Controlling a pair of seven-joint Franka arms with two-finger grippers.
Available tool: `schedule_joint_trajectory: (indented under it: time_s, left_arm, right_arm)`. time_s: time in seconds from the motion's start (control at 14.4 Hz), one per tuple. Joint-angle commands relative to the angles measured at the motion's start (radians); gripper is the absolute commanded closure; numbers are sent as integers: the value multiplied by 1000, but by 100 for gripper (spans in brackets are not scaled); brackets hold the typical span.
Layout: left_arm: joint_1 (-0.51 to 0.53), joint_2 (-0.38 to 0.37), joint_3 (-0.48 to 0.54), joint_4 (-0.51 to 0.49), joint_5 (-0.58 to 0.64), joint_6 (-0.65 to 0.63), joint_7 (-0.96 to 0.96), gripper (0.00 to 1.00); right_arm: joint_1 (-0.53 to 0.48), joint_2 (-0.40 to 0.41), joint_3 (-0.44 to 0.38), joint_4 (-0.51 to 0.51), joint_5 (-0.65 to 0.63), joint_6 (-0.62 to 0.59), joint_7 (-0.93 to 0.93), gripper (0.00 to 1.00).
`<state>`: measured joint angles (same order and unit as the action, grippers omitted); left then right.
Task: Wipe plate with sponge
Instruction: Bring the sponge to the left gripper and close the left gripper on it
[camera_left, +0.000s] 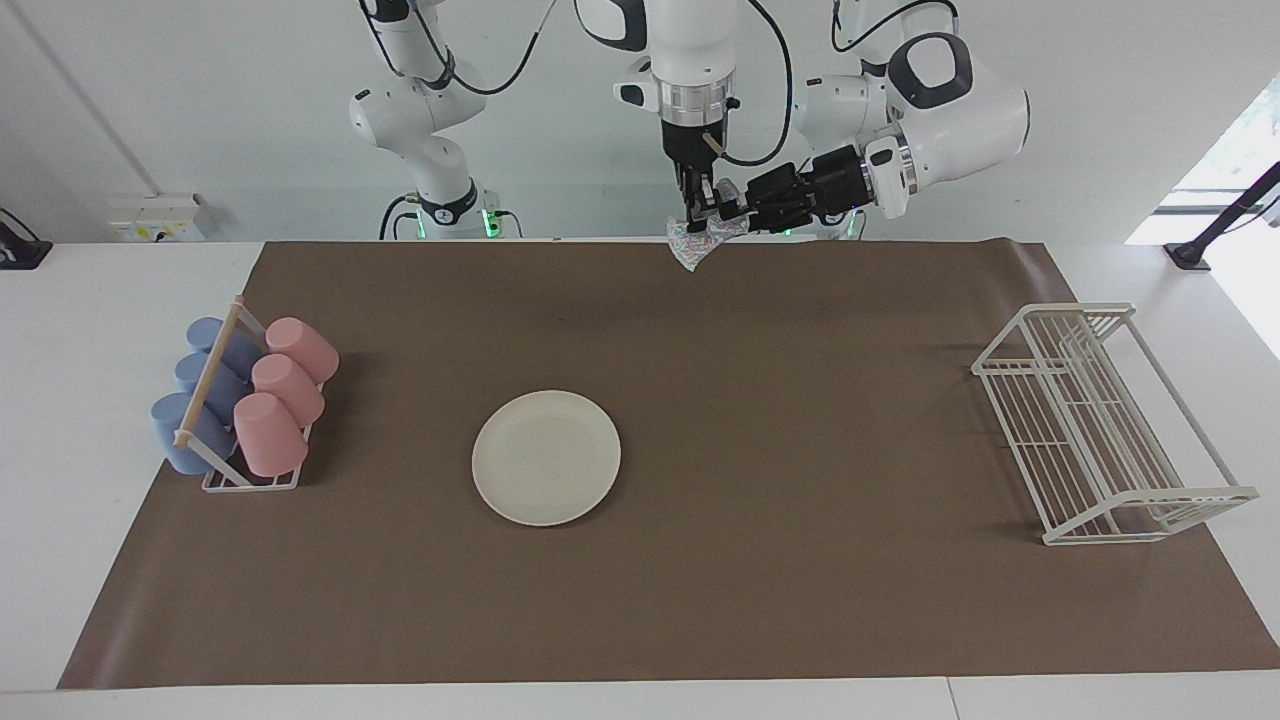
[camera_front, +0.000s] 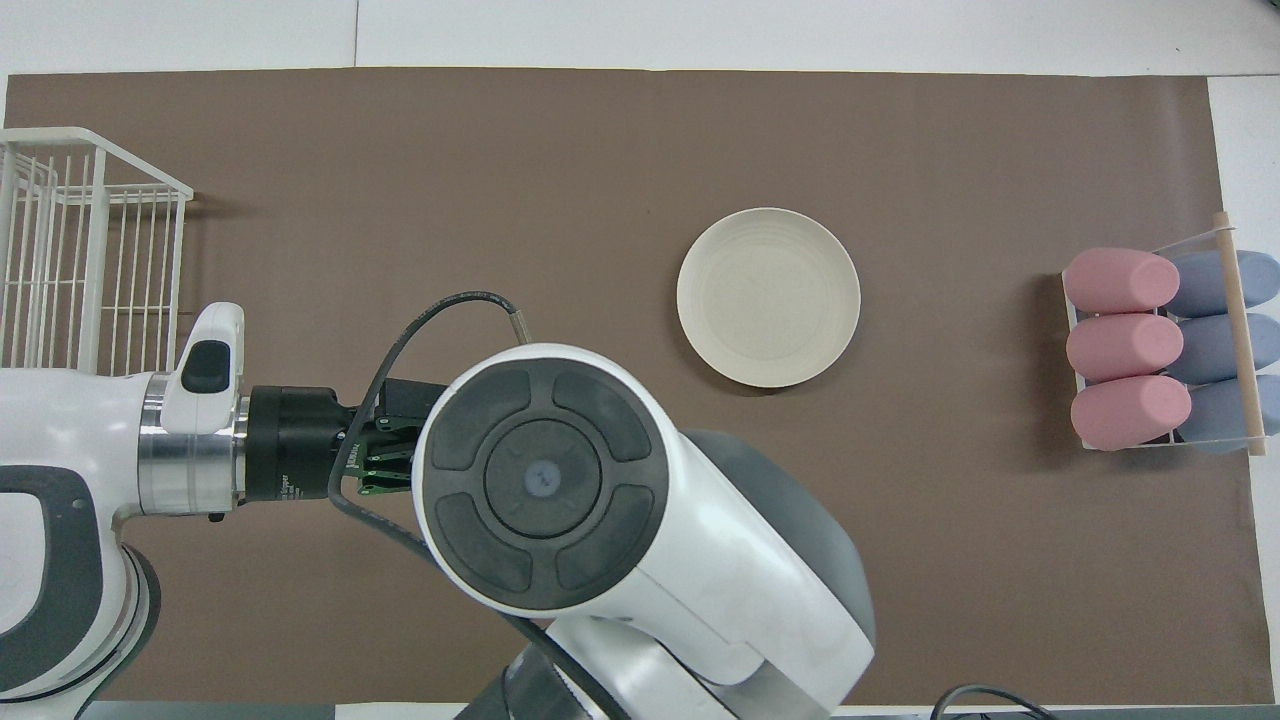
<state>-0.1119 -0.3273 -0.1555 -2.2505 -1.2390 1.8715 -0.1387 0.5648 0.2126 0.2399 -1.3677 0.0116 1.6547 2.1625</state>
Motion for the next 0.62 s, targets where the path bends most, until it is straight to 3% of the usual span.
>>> schedule_joint_trajectory:
  time_s: [0.0, 0.21, 0.28, 0.35, 0.56]
  left_arm:
    - [2, -6, -1, 0, -4, 8, -24, 100]
    - [3, -6, 2, 0, -4, 5, -45, 100]
    - [3, -6, 2, 0, -4, 5, -45, 100]
    - [3, -6, 2, 0, -4, 5, -50, 100]
    - [5, -6, 4, 2, -2, 6, -55, 100]
  right_arm:
    - [-9, 8, 9, 19, -4, -3, 11, 100]
    - [-13, 2, 7, 18, 8, -10, -53, 100]
    - [-16, -5, 6, 13, 10, -15, -94, 47]
    - [-20, -16, 6, 3, 8, -12, -108, 0]
    - [-83, -56, -4, -16, 8, -44, -253, 0]
